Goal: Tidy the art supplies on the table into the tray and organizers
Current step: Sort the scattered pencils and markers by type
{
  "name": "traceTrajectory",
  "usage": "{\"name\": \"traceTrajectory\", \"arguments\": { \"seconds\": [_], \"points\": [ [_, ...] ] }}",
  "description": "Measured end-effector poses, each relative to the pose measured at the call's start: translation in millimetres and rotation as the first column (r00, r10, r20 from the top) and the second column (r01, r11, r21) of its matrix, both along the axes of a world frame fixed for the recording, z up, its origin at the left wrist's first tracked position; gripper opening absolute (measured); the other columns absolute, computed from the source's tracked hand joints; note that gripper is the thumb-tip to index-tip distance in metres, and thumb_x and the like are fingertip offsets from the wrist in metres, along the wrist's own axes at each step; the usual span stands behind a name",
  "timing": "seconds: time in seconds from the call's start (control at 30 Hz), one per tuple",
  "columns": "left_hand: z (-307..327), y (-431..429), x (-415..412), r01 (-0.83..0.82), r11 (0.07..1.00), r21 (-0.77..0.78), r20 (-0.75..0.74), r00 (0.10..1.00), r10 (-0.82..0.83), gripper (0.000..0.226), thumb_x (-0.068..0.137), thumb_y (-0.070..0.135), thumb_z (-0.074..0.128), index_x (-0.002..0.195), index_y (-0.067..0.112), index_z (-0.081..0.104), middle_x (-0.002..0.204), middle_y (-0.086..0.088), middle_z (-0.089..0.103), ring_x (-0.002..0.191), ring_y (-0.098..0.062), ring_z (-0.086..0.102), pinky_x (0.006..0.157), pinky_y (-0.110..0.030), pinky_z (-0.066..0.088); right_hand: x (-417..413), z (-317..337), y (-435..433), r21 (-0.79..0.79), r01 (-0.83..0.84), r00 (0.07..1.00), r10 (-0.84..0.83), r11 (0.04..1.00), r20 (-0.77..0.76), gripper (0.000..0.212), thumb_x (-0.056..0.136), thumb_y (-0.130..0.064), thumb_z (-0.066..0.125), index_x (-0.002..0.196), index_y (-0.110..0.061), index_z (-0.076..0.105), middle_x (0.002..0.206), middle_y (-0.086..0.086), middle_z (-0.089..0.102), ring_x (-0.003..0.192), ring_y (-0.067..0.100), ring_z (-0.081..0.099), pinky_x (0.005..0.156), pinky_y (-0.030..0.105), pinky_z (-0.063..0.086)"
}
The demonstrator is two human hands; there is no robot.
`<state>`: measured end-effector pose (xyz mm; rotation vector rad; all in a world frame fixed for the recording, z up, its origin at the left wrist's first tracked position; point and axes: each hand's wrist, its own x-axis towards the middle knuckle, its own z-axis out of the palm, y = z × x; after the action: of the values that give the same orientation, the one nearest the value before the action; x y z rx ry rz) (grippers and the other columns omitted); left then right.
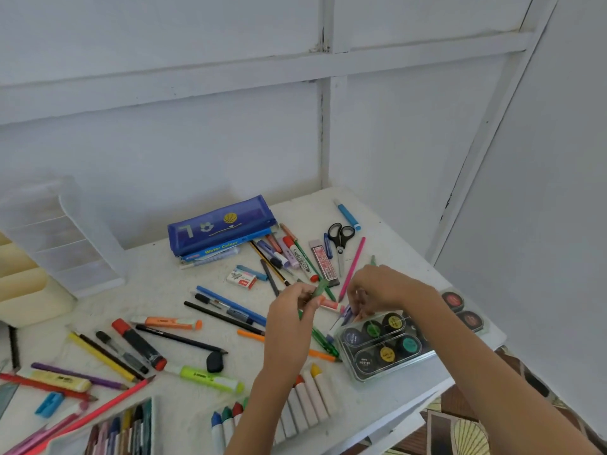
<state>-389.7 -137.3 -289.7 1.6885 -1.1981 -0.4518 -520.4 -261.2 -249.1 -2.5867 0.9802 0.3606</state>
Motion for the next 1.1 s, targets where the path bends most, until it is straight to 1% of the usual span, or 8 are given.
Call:
{"name": "traceTrajectory", "arguments": {
  "seconds": [0.2,0.3,0.47,0.6,0.7,0.8,1.0,1.1],
  "points": [
    [-2,2,-8,-0.073,0.996,0.057,-0.168,0.982,0.081,0.024,0.089,0.015,0.063,0.081,0.036,0.054,0.082,0.008,0.064,0.072,-0.004,0.064,0.066,-0.014,0.048,-6,-7,-9,0.017,-0.097,0.991,0.095,0.995,0.096,0.009,0.077,-0.019,0.074,0.086,-0.022,0.074,0.07,-0.021,0.05,0.075,0.001,0.048,0.066,0.013,0.035],
    [-4,6,-8,-0.138,0.989,0.06,-0.247,0.957,0.149,0.017,0.089,0.016,0.063,0.09,0.032,0.058,0.082,0.005,0.064,0.076,-0.01,0.065,0.067,-0.016,0.05,-6,-10,-10,0.1,-0.08,0.977,0.057,0.992,0.207,0.012,0.078,-0.017,0.075,0.089,-0.018,0.074,0.076,-0.018,0.055,0.076,-0.001,0.048,0.068,0.012,0.034],
    [-2,23,5,-0.314,0.949,0.035,-0.343,0.888,0.306,0.014,0.088,0.017,0.065,0.101,0.019,0.063,0.088,0.005,0.066,0.078,-0.008,0.062,0.063,-0.012,0.049,7,-4,8,0.269,-0.01,0.883,-0.118,0.963,0.454,0.014,0.078,-0.009,0.074,0.082,-0.021,0.069,0.08,-0.007,0.065,0.072,-0.001,0.055,0.066,0.01,0.043],
    [0,47,26,-0.402,0.916,0.005,-0.379,0.847,0.373,0.019,0.088,0.018,0.064,0.107,0.018,0.061,0.094,0.003,0.066,0.082,-0.01,0.065,0.064,-0.012,0.049,29,-6,44,0.443,0.017,0.736,-0.311,0.896,0.601,0.019,0.081,-0.005,0.07,0.094,-0.019,0.067,0.081,0.0,0.066,0.073,0.002,0.06,0.069,0.016,0.05],
    [2,71,42,-0.425,0.905,-0.021,-0.405,0.831,0.381,0.034,0.089,0.014,0.061,0.121,0.026,0.053,0.092,0.001,0.062,0.079,-0.017,0.066,0.06,-0.017,0.05,43,-9,74,0.519,-0.037,0.682,-0.358,0.854,0.638,0.035,0.081,-0.008,0.071,0.113,-0.021,0.062,0.08,0.008,0.069,0.075,0.018,0.065,0.075,0.025,0.055],
    [2,102,59,-0.447,0.894,-0.043,-0.441,0.811,0.384,0.041,0.089,0.01,0.06,0.125,0.03,0.052,0.089,-0.005,0.06,0.075,-0.019,0.066,0.062,-0.02,0.05,61,-11,105,0.588,-0.126,0.649,-0.382,0.799,0.658,0.046,0.082,-0.006,0.071,0.123,-0.023,0.057,0.076,0.011,0.07,0.071,0.019,0.066,0.073,0.026,0.055],
    [-6,167,98,-0.531,0.847,-0.025,-0.438,0.768,0.468,0.034,0.089,0.011,0.062,0.119,0.025,0.058,0.092,-0.001,0.064,0.077,-0.01,0.065,0.075,-0.029,0.056,108,-23,169,0.667,-0.126,0.622,-0.465,0.735,0.63,0.032,0.081,-0.003,0.071,0.108,-0.02,0.064,0.078,0.012,0.07,0.069,0.024,0.068,0.067,0.025,0.054],
    [-10,201,116,-0.556,0.831,-0.019,-0.396,0.767,0.504,0.033,0.09,0.011,0.06,0.118,0.029,0.059,0.098,-0.001,0.063,0.083,-0.016,0.064,0.073,-0.027,0.053,129,-29,202,0.692,-0.098,0.577,-0.526,0.715,0.625,0.029,0.08,-0.003,0.071,0.105,-0.018,0.065,0.076,0.011,0.071,0.071,0.027,0.069,0.063,0.021,0.052]
  ]
}}
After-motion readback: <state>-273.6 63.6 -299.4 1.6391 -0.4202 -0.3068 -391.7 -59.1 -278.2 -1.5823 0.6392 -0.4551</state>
